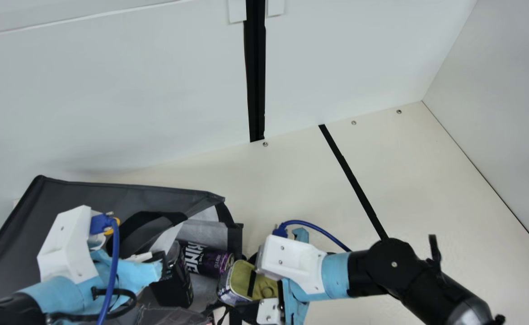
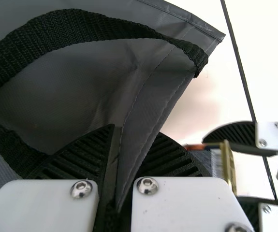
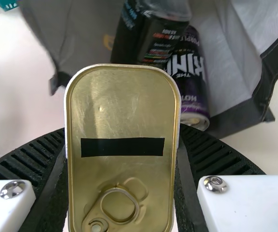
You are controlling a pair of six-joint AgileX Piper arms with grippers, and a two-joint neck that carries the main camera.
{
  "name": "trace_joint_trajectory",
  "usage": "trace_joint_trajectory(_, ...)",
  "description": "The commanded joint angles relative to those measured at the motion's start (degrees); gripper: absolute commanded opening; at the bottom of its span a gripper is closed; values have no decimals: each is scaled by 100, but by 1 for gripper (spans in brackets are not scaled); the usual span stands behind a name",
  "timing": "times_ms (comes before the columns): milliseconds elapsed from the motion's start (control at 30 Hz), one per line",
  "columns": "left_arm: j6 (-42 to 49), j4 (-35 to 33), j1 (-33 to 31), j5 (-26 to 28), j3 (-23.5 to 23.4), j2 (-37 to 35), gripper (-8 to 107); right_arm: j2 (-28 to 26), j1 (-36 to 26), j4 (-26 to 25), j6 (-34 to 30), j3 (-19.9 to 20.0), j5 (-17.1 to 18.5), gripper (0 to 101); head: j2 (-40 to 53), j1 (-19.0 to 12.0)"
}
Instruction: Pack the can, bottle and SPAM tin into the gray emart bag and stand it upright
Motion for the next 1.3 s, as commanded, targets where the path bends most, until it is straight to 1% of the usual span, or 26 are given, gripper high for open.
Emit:
trace_joint_trajectory(0,0,0,0,0,0,0,-8,231,51,97,-85,-83,-5,0,-5,-130)
trace_joint_trajectory(367,0,0,0,0,0,0,-8,1044,434,411,-349,-600,-208,0,-5,-130)
trace_joint_trajectory(767,0,0,0,0,0,0,-8,1829,900,619,-553,-1163,-399,0,-5,-130)
trace_joint_trajectory(1267,0,0,0,0,0,0,-8,2585,1411,872,-553,-1913,-703,0,-5,-130)
